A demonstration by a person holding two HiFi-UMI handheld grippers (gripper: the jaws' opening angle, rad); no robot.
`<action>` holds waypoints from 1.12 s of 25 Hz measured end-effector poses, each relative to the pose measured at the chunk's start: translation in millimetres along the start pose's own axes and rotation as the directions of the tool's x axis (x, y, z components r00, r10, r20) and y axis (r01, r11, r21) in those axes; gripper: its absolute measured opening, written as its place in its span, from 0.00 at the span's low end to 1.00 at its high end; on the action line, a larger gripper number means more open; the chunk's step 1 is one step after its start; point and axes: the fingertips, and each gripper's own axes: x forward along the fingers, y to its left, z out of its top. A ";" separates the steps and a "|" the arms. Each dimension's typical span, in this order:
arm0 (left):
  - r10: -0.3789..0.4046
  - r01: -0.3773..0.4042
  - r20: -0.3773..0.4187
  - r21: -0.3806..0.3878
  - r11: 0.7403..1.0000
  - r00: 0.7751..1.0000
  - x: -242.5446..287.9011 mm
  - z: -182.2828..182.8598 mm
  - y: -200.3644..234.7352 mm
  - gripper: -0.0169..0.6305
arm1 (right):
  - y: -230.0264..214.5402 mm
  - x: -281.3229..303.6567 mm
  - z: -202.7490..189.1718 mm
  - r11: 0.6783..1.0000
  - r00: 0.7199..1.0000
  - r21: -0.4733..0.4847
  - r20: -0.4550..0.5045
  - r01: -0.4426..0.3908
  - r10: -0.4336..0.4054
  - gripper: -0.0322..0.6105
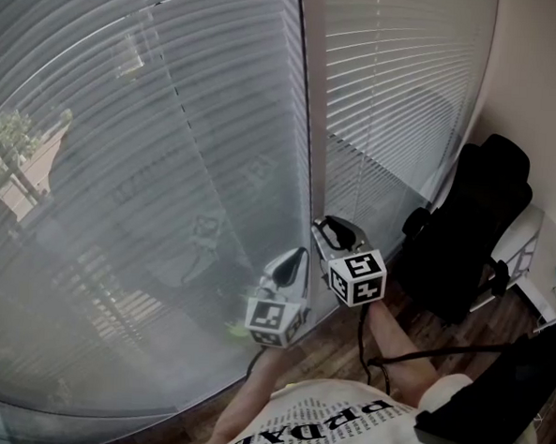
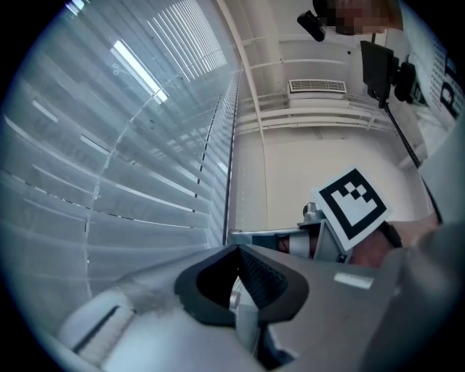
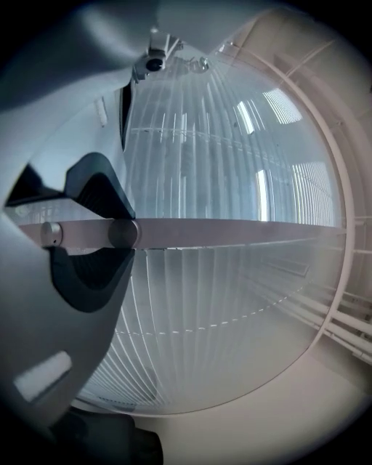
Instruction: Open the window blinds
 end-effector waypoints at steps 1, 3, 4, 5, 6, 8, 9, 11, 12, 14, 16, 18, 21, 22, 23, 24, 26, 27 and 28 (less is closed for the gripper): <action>-0.001 0.001 -0.001 -0.001 1.000 1.000 0.0 -0.3 -0.4 0.01 | 0.1 0.0 0.1 1.000 1.000 -0.022 0.002 0.004 -0.004 0.26; -0.003 0.003 -0.001 -0.002 1.000 1.000 -0.1 -0.7 -0.9 0.02 | 0.6 -0.9 0.3 0.996 1.000 -0.086 0.002 0.018 -0.018 0.26; -0.004 0.004 -0.001 -0.002 1.000 1.000 -0.1 -0.7 -1.0 0.02 | 1.2 -1.9 1.1 0.991 1.000 -0.133 0.000 0.026 -0.026 0.26; -0.005 0.005 0.000 -0.002 1.000 1.000 -0.1 -0.6 -0.9 0.02 | 2.5 -3.2 2.6 0.982 0.999 -0.186 -0.001 0.032 -0.033 0.26; -0.005 0.005 0.002 -0.004 1.000 1.000 -0.2 -0.3 -0.7 0.02 | 4.2 -4.6 4.3 0.970 0.999 -0.240 -0.001 0.034 -0.035 0.26; -0.004 0.004 0.006 -0.005 1.000 1.000 -0.2 0.2 0.1 0.02 | 7.0 -6.6 6.4 0.944 0.999 -0.330 0.000 0.031 -0.033 0.28; -0.004 0.004 0.007 -0.005 1.000 1.000 0.1 0.3 0.5 0.02 | 7.5 -6.8 6.6 0.931 0.999 -0.364 -0.003 0.029 -0.032 0.29; -0.005 0.005 0.006 -0.003 1.000 1.000 0.8 0.1 0.1 0.01 | 8.4 -5.9 5.6 0.908 0.999 -0.419 -0.017 0.021 -0.030 0.31; -0.006 0.006 0.006 -0.003 1.000 1.000 1.0 -0.3 -0.4 0.02 | 9.5 -5.2 4.6 0.895 0.999 -0.445 -0.027 0.012 -0.027 0.32; -0.007 0.008 0.004 -0.006 1.000 1.000 1.8 -1.4 -1.5 0.02 | 12.4 -3.6 2.3 0.872 0.999 -0.489 -0.044 -0.006 -0.018 0.32; -0.010 0.010 0.002 -0.008 1.000 1.000 2.3 -2.2 -2.2 0.02 | 13.7 -2.2 1.1 0.855 0.999 -0.519 -0.048 -0.009 -0.019 0.32; -0.013 0.013 0.002 -0.009 1.000 1.000 2.3 -2.3 -2.2 0.02 | 12.3 -0.9 1.3 0.843 0.999 -0.538 -0.038 0.005 -0.030 0.29; -0.008 0.008 0.008 -0.006 1.000 1.000 1.8 0.7 -0.2 0.02 | 10.3 -0.3 2.1 0.849 0.999 -0.529 -0.031 0.010 -0.031 0.26; -0.005 0.005 0.011 -0.006 1.000 1.000 1.7 2.2 0.4 0.01 | 10.1 -0.2 2.2 0.853 0.999 -0.521 -0.031 0.007 -0.028 0.26; -0.003 0.003 0.011 -0.006 1.000 1.000 1.6 3.9 1.0 0.02 | 10.0 -0.1 2.3 0.859 0.999 -0.512 -0.032 0.005 -0.025 0.26; 0.001 -0.001 0.012 -0.006 1.000 1.000 1.5 6.0 1.4 0.02 | 9.9 -0.1 2.3 0.866 0.999 -0.500 -0.032 0.003 -0.022 0.26; 0.002 -0.002 0.011 -0.007 1.000 1.000 1.3 6.3 1.9 0.02 | 9.5 -0.4 1.9 0.883 0.999 -0.469 -0.031 0.001 -0.017 0.26; -0.002 0.002 0.009 -0.007 1.000 1.000 1.4 3.6 1.8 0.02 | 9.0 -0.6 1.7 0.891 0.999 -0.453 -0.029 0.002 -0.017 0.26; -0.006 0.006 0.007 -0.006 1.000 1.000 1.7 1.1 1.5 0.02 | 8.4 -0.6 1.8 0.898 0.999 -0.440 -0.028 0.002 -0.016 0.26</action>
